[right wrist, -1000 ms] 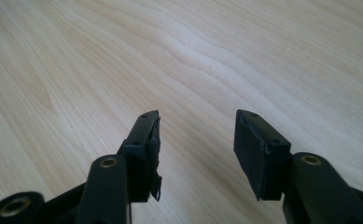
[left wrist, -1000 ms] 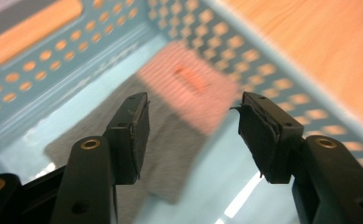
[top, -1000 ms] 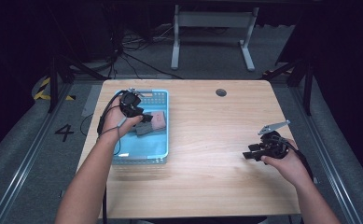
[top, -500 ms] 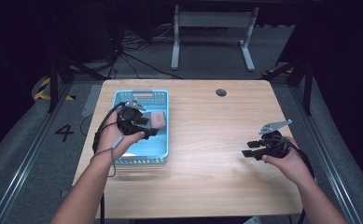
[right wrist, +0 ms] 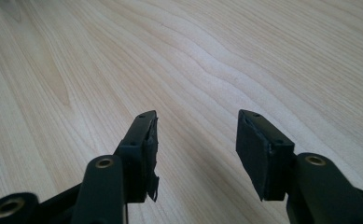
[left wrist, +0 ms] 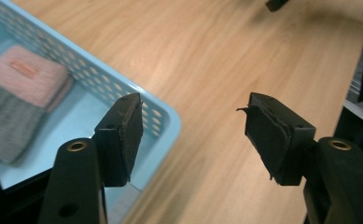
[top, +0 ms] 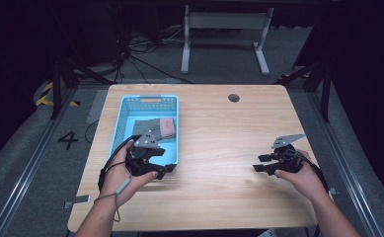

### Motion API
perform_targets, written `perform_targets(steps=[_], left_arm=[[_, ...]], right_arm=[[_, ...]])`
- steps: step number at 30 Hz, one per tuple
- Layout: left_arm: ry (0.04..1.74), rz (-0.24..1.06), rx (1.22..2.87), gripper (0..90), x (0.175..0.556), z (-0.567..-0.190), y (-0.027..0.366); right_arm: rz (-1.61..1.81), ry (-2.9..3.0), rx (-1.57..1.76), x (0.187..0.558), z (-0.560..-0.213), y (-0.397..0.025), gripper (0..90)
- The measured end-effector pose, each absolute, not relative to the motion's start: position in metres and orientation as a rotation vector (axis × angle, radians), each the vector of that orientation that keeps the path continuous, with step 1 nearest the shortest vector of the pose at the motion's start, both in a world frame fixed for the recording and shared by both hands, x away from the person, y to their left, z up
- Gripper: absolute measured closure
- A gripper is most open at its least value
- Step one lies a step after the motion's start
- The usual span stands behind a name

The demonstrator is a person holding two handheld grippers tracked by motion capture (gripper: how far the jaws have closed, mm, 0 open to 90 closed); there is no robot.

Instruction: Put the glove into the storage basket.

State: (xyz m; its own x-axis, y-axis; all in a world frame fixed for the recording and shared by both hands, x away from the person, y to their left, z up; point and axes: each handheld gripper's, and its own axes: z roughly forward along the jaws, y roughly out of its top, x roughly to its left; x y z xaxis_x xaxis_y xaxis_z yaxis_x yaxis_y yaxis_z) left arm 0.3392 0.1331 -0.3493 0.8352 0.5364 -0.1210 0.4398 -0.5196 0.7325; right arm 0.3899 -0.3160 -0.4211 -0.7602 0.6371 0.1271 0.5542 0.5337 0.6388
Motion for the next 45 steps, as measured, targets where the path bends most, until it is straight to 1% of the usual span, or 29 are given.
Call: perform_targets(steps=[1, 3, 11, 14, 20, 24, 26, 28, 31, 34, 45], left_arm=[[0.714, 0.131, 2.187, 40.7, 0.336, -0.355, 0.134], [0.704, 0.087, 2.256, 38.7, 0.330, -0.366, 0.134], [0.698, 0.024, 2.262, 37.6, 0.318, -0.395, 0.135], [0.697, 0.006, 2.291, 36.6, 0.317, -0.410, 0.131], [0.675, 0.018, 2.321, 34.4, 0.320, -0.431, 0.124], [0.657, 0.042, 2.294, 32.2, 0.321, -0.441, 0.120], [0.672, 0.058, 2.297, 30.0, 0.321, -0.447, 0.119], [0.711, 0.067, 2.299, 29.8, 0.320, -0.450, 0.117], [0.731, 0.089, 2.283, 27.7, 0.320, -0.451, 0.114], [0.713, 0.109, 2.270, 25.7, 0.320, -0.452, 0.114], [0.724, 0.112, 2.279, 25.0, 0.323, -0.455, 0.119]], right_arm=[[1.034, 2.646, 1.030, 0.389, -0.421, -0.316, 49.6], [1.036, 2.647, 1.027, 0.388, -0.421, -0.315, 49.6], [1.019, 2.656, 1.014, 0.384, -0.427, -0.315, 49.4], [1.022, 2.662, 1.004, 0.383, -0.429, -0.314, 49.4], [1.016, 2.662, 1.003, 0.383, -0.432, -0.314, 49.5], [1.012, 2.662, 0.989, 0.383, -0.435, -0.313, 49.3], [1.011, 2.659, 0.988, 0.383, -0.436, -0.313, 49.2], [1.013, 2.658, 0.978, 0.382, -0.437, -0.313, 49.2], [1.014, 2.650, 0.968, 0.382, -0.439, -0.312, 49.2], [1.019, 2.630, 0.960, 0.383, -0.442, -0.313, 49.3], [1.001, 2.618, 0.941, 0.380, -0.451, -0.305, 49.2]])
